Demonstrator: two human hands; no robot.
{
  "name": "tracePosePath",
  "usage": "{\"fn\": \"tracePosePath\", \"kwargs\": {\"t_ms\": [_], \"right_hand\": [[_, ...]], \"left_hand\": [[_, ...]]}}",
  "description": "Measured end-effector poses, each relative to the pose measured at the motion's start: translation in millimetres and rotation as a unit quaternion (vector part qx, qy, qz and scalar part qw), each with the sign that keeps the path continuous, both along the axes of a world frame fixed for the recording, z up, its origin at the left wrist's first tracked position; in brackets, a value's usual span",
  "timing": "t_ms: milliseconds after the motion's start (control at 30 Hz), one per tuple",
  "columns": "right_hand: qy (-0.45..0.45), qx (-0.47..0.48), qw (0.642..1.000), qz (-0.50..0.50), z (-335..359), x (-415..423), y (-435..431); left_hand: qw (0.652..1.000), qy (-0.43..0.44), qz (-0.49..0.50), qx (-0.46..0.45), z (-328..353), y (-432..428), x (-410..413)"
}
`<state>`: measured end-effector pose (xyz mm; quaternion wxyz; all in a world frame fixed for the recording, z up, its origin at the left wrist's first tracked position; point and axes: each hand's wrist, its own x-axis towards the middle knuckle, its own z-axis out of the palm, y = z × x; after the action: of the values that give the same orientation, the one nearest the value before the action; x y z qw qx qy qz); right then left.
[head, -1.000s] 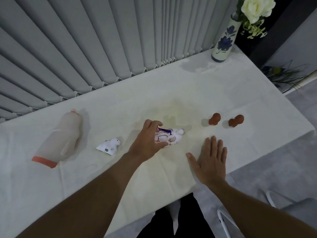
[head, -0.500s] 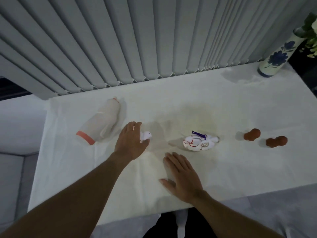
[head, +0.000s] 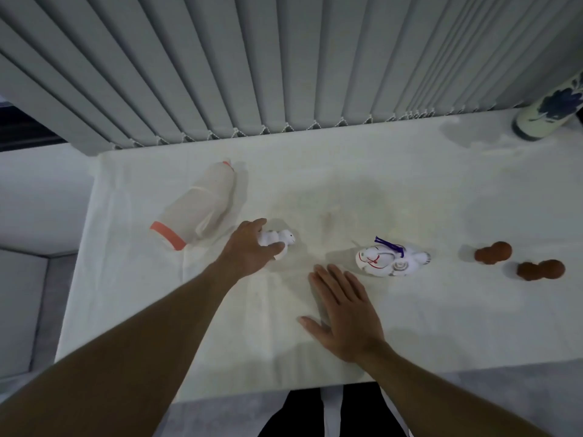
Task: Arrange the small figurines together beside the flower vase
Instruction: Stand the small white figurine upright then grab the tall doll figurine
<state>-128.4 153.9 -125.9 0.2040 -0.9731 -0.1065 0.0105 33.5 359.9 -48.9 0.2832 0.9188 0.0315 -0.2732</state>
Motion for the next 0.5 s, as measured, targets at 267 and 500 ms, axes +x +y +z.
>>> {"fn": "tracePosePath", "kwargs": {"t_ms": [267, 500], "right_hand": [[0.013, -0.001, 1.0, -0.006, 3.7, 0.6, 0.4], [0.015, 0.004, 1.0, -0.007, 2.9, 1.5, 0.9]], "left_hand": [[0.991, -0.099, -0.01, -0.087, 2.7, -11.2, 8.2], [0.977, -0.179, -0.059, -0.098, -3.9, -3.4, -12.1]]}}
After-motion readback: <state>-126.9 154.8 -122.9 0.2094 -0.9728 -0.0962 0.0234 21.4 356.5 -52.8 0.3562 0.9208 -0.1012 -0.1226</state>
